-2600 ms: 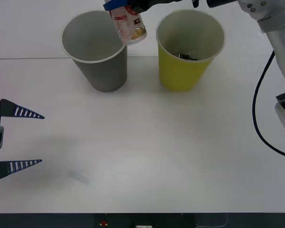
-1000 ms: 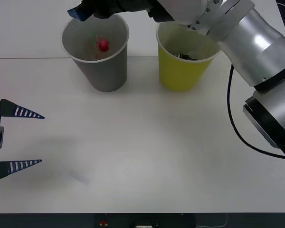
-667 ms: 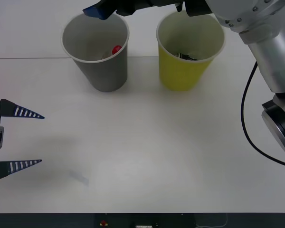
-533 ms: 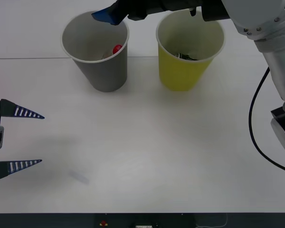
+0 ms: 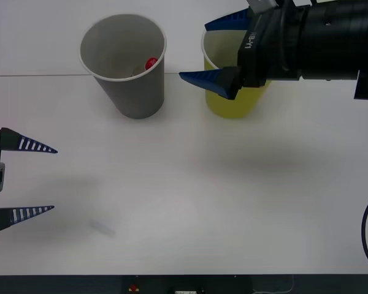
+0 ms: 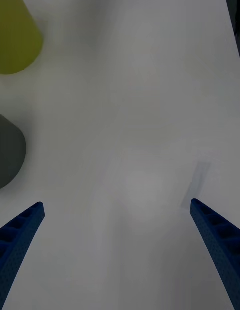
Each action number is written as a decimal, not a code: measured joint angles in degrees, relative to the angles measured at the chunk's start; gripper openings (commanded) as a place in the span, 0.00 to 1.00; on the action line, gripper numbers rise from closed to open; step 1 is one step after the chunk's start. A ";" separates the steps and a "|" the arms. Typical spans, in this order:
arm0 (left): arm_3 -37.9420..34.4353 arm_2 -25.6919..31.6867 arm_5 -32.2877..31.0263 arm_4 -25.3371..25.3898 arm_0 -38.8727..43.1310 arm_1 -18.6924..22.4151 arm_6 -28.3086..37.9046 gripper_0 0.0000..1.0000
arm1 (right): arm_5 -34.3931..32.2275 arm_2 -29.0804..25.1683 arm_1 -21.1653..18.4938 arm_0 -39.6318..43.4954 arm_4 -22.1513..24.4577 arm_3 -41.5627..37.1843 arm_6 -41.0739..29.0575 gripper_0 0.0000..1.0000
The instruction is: Put the can into the green bin and the plastic bottle into the gray bin
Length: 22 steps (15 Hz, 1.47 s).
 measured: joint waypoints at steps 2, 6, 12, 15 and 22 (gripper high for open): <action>0.00 0.00 0.00 0.00 0.00 0.00 0.00 1.00 | -0.01 -3.99 -1.93 6.70 -5.72 -2.84 6.33 1.00; 0.00 0.00 0.00 0.00 0.00 0.00 0.00 1.00 | -0.09 -10.10 -4.80 18.97 -13.77 -4.25 19.41 1.00; 0.00 0.00 0.00 0.00 0.00 0.00 0.00 1.00 | -1.87 -17.74 -5.11 34.15 -16.86 -4.26 37.27 1.00; 0.00 0.00 0.00 0.00 0.00 0.00 0.00 1.00 | -2.86 -21.09 -4.24 40.39 -17.26 -4.19 44.19 1.00; 0.00 0.00 0.00 0.00 0.00 0.00 0.00 1.00 | -3.23 -24.85 -0.33 48.73 -19.69 0.36 57.32 1.00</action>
